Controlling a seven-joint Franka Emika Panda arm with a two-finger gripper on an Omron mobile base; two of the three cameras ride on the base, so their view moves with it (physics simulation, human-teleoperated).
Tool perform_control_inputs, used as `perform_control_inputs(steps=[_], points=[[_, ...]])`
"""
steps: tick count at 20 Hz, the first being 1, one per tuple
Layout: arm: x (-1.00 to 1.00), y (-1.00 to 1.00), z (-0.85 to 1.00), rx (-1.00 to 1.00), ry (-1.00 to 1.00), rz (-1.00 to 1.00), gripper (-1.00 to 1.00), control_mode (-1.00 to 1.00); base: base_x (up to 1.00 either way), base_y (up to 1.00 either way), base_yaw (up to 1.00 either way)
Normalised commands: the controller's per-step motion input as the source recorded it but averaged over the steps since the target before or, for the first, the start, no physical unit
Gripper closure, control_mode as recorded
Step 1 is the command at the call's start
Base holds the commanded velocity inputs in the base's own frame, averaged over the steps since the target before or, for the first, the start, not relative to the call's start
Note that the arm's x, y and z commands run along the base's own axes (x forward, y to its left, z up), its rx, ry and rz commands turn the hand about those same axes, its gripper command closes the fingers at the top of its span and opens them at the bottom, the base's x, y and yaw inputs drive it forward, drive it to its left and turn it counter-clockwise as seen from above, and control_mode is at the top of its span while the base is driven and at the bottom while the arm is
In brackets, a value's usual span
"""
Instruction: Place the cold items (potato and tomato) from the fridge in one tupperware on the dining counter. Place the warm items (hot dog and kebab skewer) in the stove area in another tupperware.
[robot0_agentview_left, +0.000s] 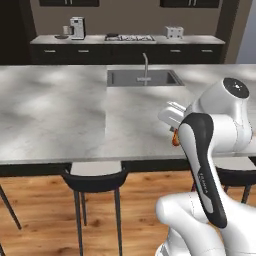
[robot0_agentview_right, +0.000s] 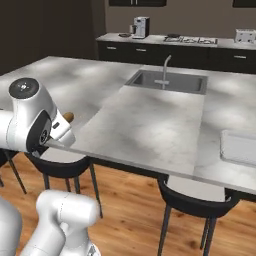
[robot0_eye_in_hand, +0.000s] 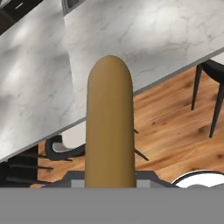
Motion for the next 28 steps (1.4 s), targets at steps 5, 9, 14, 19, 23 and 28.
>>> perform_control_inputs(steps=[5,9,14,19,23,28], points=[[0.00,0.00,0.00,0.00,0.00,0.00,1.00,1.00,0.25,-1.00,0.21],[0.00,0.00,0.00,0.00,0.00,0.00,1.00,1.00,0.39,-1.00,0.06],[0.00,0.00,0.00,0.00,0.00,0.00,1.00,1.00,0.38,-1.00,0.00],[0.00,0.00,0.00,0.00,0.00,0.00,1.00,1.00,0.29,-0.99,0.00],[0.00,0.00,0.00,0.00,0.00,0.00,1.00,1.00,0.31,-0.90,-0.03],[0.00,0.00,0.00,0.00,0.00,0.00,1.00,1.00,0.40,-0.67,-0.40]])
